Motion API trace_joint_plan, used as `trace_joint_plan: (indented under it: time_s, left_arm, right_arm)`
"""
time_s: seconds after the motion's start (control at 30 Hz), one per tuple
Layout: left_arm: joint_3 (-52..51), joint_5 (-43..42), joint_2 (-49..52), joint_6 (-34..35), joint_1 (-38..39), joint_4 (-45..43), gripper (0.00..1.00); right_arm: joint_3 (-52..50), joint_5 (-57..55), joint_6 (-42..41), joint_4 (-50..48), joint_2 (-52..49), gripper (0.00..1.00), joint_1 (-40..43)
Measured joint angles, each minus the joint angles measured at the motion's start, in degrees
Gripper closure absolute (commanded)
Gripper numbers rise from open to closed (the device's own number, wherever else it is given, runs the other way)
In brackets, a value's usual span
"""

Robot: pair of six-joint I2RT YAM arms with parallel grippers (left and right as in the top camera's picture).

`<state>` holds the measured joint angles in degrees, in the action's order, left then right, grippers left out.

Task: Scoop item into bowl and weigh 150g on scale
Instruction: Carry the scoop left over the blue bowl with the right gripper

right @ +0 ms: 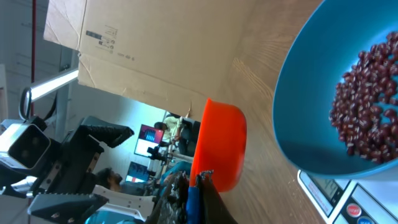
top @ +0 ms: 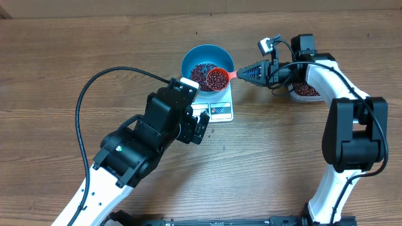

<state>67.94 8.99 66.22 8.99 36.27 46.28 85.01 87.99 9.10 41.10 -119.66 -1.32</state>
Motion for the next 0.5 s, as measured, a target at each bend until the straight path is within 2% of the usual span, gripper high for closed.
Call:
trace_joint_plan:
  time_s: [0.5]
  left_arm:
    - [0.0, 0.0, 0.0, 0.0, 0.0, 0.0, 0.00]
  right_arm:
    - [-0.1, -5.7, -16.8, -13.1, 0.0, 0.96, 0.0]
